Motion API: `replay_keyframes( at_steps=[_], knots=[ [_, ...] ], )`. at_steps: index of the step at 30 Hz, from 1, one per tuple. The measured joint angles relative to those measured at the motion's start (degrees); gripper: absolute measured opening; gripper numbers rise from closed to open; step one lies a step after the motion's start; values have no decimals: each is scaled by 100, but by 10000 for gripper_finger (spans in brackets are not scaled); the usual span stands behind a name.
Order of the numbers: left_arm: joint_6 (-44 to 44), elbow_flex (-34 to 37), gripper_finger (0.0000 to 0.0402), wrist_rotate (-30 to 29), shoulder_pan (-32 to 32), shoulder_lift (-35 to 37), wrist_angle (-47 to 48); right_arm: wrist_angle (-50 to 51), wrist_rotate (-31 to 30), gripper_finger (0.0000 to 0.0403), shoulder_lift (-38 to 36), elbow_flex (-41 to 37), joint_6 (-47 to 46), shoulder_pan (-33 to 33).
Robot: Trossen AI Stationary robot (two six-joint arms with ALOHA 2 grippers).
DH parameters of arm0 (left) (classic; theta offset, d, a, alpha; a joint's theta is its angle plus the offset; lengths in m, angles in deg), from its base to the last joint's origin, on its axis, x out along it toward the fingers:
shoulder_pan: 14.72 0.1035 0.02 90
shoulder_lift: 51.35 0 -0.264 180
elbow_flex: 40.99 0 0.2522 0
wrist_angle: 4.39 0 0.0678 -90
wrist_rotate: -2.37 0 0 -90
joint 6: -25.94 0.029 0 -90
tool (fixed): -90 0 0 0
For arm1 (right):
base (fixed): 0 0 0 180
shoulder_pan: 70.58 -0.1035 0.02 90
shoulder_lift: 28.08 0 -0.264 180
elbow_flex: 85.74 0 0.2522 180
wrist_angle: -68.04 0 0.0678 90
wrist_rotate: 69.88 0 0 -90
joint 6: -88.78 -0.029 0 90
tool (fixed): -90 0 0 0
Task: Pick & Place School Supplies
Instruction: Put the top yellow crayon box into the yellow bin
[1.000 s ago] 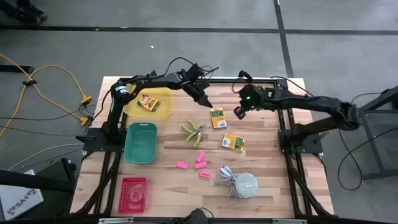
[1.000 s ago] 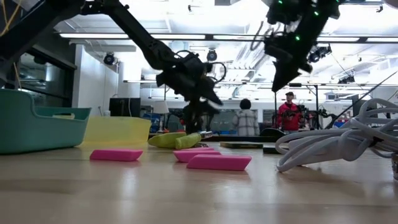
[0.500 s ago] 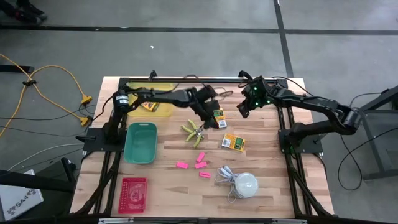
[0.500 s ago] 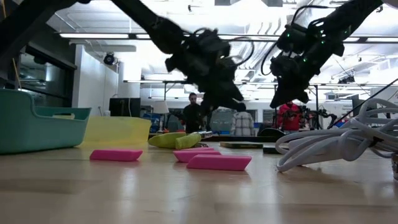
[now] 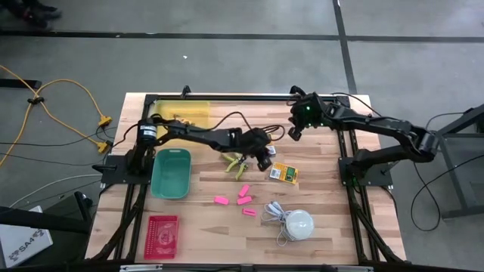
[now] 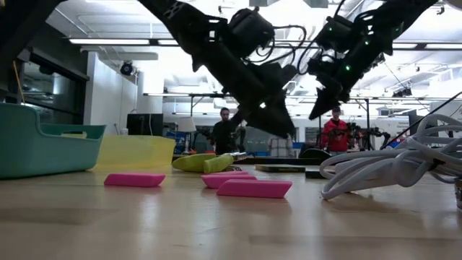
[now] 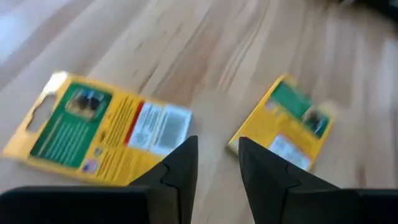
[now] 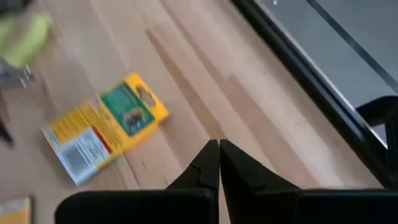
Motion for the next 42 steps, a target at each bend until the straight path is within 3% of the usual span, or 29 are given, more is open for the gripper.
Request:
replay_keyframes(
  at_steps=[7,12,19,35,42],
  knots=[
    [-247,712,112,-329,-172,-89,-1398,4,1174,2,156,114,-152,467],
    [-433,820,112,-1188,-466,-80,-1599,-73,1923,2,836,161,-350,763],
    [-430,817,112,-1520,-774,-78,-1695,-59,1918,2,1689,642,-382,602],
    [-491,817,112,-1524,-1014,-78,-1911,-370,1866,2,1541,678,200,469],
    [-1754,813,112,-1423,-697,-79,-1254,-609,1828,2,1541,678,285,467]
  ],
)
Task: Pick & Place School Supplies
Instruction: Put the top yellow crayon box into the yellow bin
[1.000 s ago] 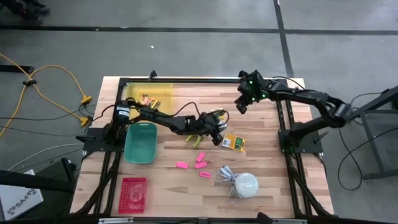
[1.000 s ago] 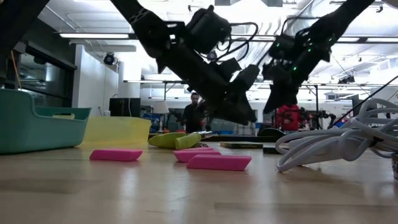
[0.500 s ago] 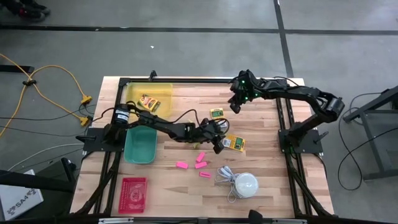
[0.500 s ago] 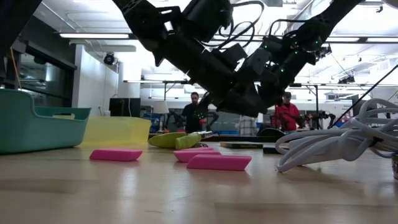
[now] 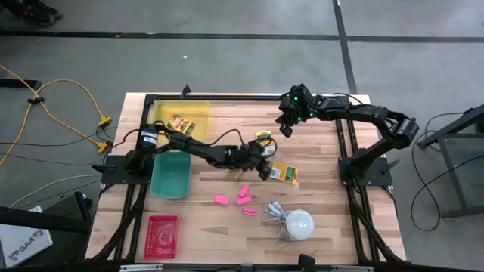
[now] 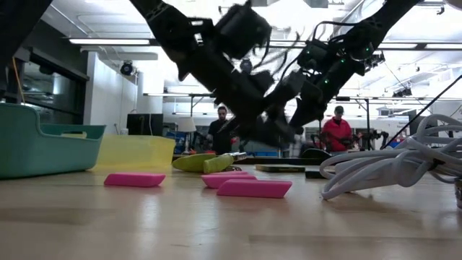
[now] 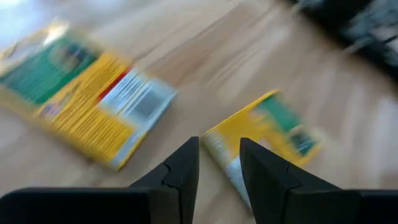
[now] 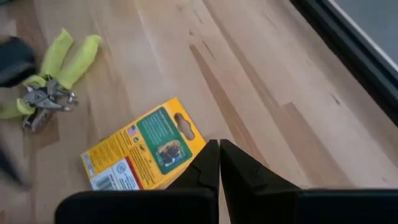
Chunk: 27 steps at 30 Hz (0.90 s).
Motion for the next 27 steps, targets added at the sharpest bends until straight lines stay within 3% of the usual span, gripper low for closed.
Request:
replay_keyframes(
  at_steps=[6,18,22,27],
  knots=[
    [-568,4,112,464,441,-3,664,10,82,11,0,0,58,0],
    [-174,4,112,406,387,-6,593,-34,-348,120,0,0,119,-69],
    [-220,4,112,446,316,-6,470,-303,-326,128,19,-2,114,-59],
    [-222,2,112,466,196,-6,180,-709,186,129,248,-2,-239,-26]
  ],
)
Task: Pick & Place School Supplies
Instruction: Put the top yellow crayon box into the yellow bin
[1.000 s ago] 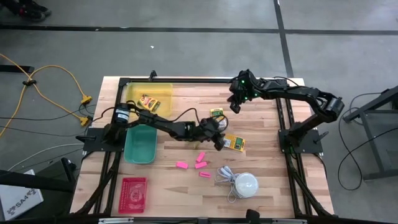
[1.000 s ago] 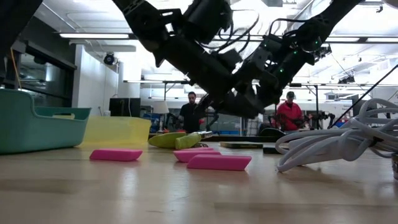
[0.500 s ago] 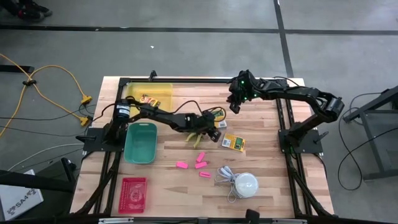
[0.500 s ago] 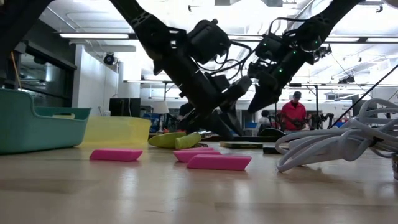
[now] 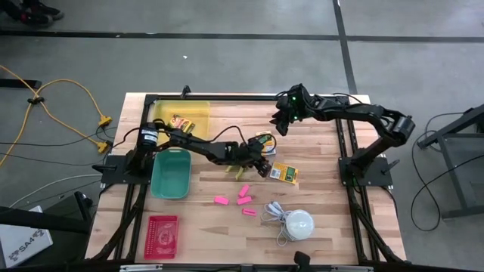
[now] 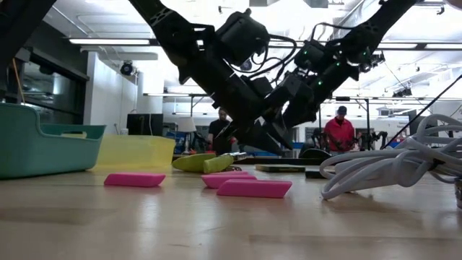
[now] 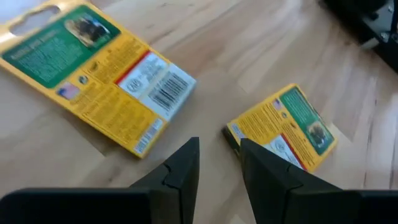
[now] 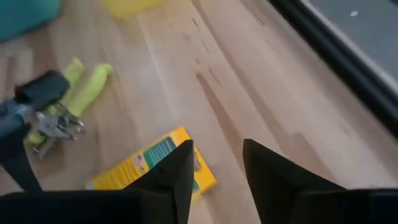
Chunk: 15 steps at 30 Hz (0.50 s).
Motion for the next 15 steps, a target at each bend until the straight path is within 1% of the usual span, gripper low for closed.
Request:
replay_keyframes(
  at_steps=[6,10,15],
  knots=[
    [-21,0,112,-10,-73,0,12,158,-22,129,530,237,-212,0],
    [-295,0,112,-24,-154,0,62,690,-125,129,859,627,-224,-47],
    [-465,0,112,-510,-320,0,289,1434,-107,129,1253,1248,-21,-118]
  ],
)
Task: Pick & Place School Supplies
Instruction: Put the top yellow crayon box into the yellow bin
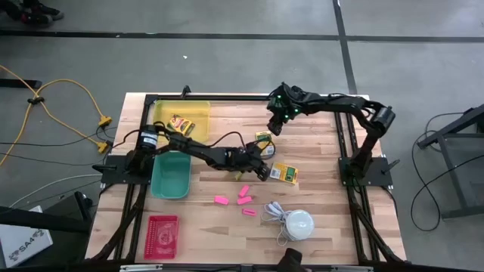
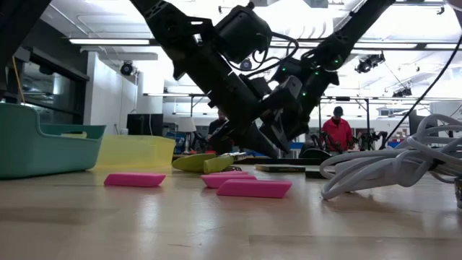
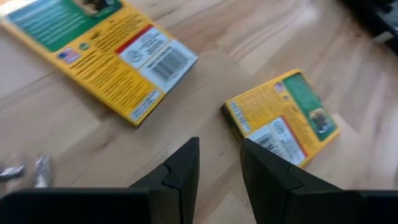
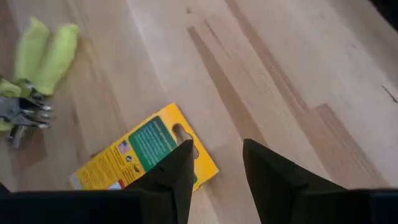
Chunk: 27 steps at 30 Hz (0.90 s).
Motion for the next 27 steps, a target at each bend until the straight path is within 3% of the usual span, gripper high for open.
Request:
replay_keyframes(
  at_steps=[11,27],
  knots=[
    [-61,0,112,-162,-184,0,73,499,-601,129,334,411,774,-365],
    [-157,0,112,11,-273,0,66,417,-732,129,649,420,1020,-419]
  ],
)
